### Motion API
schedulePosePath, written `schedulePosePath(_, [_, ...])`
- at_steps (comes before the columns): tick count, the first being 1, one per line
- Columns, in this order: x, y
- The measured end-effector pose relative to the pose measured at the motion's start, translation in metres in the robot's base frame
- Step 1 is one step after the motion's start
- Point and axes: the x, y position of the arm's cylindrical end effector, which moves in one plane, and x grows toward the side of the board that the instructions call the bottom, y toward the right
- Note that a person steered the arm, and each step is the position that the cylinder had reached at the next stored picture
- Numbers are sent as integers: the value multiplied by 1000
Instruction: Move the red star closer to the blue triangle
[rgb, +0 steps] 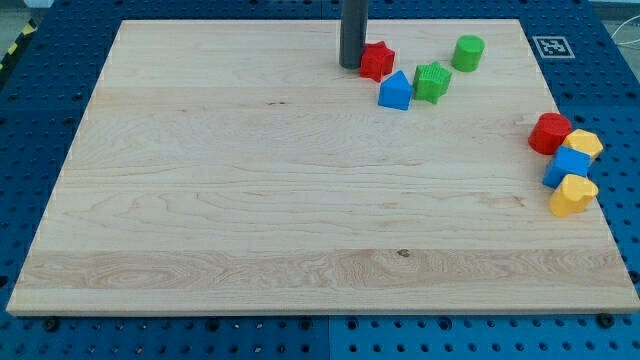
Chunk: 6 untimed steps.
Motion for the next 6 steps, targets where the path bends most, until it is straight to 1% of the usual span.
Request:
schedulePosePath(1, [1, -10])
schedulePosePath(2, [-16, -32])
schedulePosePath(3, [-53, -36])
schedulePosePath(4, [-72, -20])
schedulePosePath(5, [-64, 11])
schedulePosePath(6, [-37, 33])
